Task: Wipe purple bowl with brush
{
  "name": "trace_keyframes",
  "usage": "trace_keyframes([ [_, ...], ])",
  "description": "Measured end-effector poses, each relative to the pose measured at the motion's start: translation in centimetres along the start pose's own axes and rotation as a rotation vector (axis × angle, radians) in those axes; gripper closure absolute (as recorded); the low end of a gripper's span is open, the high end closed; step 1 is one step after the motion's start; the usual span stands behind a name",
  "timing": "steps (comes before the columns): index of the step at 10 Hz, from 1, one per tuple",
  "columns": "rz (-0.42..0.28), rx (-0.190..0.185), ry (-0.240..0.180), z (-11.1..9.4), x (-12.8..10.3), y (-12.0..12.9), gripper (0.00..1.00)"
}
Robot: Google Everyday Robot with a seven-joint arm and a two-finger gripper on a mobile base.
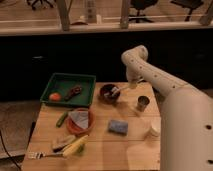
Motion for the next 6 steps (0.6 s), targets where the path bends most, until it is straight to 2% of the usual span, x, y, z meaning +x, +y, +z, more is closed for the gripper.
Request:
trace_keyframes([
  [2, -0.006, 0.013, -0.006, -0.1, -1.0, -1.0, 0.96],
  [4, -0.049, 0.024, -0.041, -0.5, -3.1, -1.3, 0.96],
  [6, -0.075, 0.019, -0.066, -0.8, -4.1, -1.0, 0.96],
])
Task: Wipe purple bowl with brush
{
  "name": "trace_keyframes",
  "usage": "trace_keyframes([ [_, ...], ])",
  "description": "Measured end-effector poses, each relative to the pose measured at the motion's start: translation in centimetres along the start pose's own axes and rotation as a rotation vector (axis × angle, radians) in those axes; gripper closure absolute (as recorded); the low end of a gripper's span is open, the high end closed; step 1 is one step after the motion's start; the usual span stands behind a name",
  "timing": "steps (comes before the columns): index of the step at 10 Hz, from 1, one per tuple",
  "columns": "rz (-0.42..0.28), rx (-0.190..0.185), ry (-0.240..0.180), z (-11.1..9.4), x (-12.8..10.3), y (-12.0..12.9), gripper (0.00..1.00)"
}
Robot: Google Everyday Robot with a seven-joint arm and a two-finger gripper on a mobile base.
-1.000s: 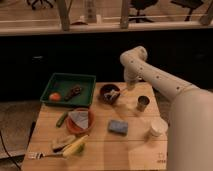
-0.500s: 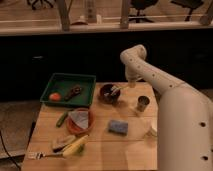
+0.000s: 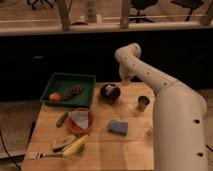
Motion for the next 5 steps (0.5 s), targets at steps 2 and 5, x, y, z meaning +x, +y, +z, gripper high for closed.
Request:
trace_keyframes([
  [2, -0.003, -0.006, -0.016, -0.04, -0.59, 0.45, 0.96],
  [5, 0.006, -0.014, -0.034, -0.09, -0.69, 1.08, 0.96],
])
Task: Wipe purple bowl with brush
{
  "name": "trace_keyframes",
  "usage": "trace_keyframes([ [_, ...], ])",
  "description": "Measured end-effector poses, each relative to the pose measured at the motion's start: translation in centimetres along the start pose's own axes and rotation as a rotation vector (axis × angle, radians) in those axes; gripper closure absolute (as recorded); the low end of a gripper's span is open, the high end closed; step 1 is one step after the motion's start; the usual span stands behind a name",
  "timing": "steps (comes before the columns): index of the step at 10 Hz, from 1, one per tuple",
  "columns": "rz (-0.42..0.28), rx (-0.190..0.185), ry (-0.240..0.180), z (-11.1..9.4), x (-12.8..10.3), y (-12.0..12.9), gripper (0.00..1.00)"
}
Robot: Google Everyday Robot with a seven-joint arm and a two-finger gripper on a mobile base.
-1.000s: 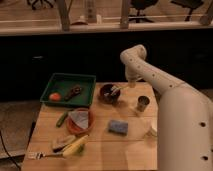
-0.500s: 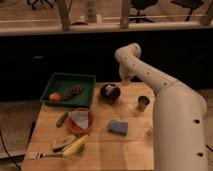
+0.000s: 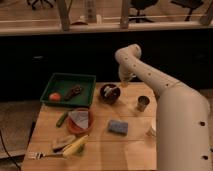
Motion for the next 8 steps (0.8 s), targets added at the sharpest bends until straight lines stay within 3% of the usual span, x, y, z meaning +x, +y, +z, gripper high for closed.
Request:
trace_keyframes([
  [8, -0.001, -0.001, -0.003, 0.06, -0.17, 0.03, 0.96],
])
